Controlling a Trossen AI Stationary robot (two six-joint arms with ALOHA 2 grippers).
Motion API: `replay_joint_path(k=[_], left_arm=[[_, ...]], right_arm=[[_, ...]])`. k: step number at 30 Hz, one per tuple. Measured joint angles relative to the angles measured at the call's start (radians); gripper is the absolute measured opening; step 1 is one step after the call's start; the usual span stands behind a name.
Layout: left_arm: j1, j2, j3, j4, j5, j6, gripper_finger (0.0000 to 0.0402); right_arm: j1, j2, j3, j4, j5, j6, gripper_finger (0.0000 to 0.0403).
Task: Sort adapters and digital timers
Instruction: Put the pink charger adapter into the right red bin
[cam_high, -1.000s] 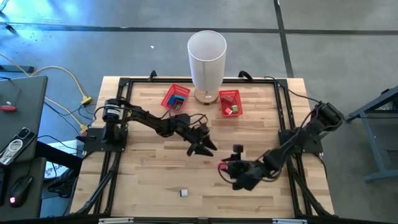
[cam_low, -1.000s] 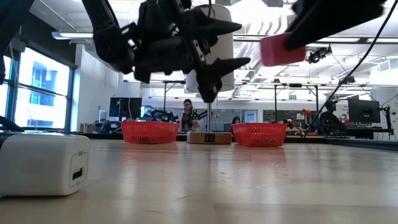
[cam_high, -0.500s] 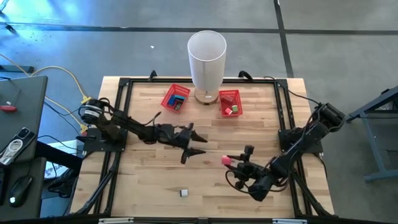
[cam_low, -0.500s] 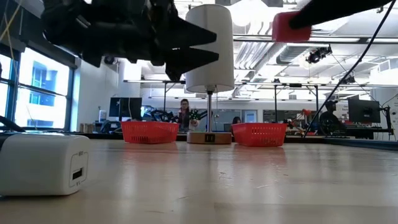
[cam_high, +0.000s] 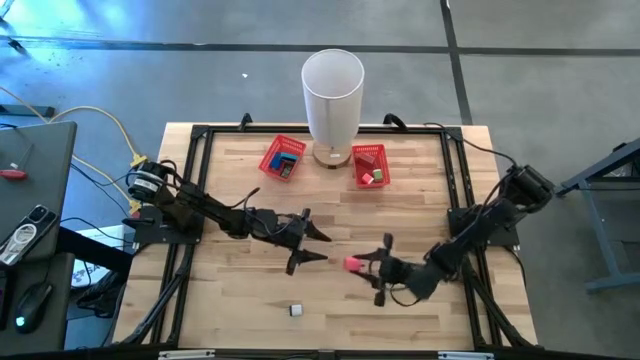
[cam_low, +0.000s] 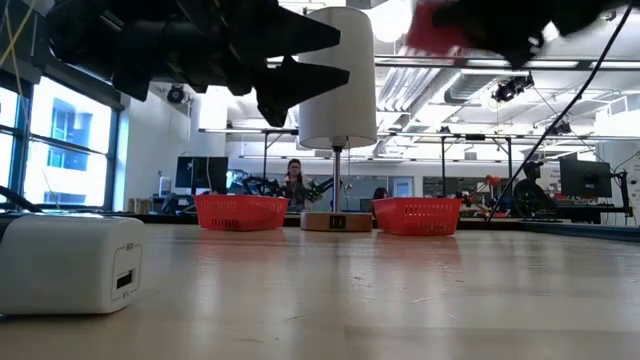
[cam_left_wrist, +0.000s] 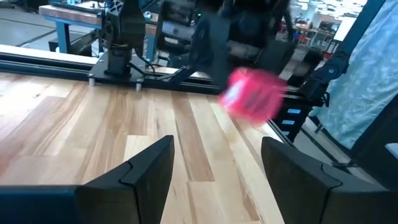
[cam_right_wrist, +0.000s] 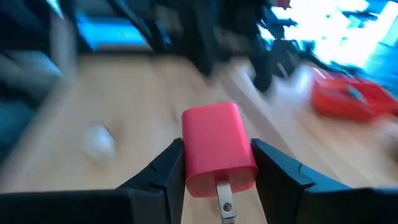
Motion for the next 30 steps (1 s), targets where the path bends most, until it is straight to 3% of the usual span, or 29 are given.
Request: replay_joint_path(k=[4,10,14,21,30], left_arm=[[0.000,0.000,0.000,0.000,0.000,-0.001,0.0235],[0.000,0.001,0.000,0.036,-0.001,-0.004,0.0235],[-0.001,0.001,-0.001,0.160,-0.016,0.073,0.0235],[-0.067,0.001,-0.001,0.352,-0.197,0.370,0.0230],[-0.068,0.001,0.006,0.417,-0.213,0.343,0.0229]], right_arm=[[-0.044,0.000,-0.103,0.454,-0.181,-0.189,0.0143],[-0.121,0.000,-0.233,0.796,-0.330,-0.204,0.0143],[-0.151,0.002,-0.249,0.856,-0.396,-0.208,0.0143],[-0.193,0.002,-0.228,0.979,-0.556,-0.336,0.0143],[-0.266,0.002,-0.076,0.826,-0.623,-0.399,0.0143]])
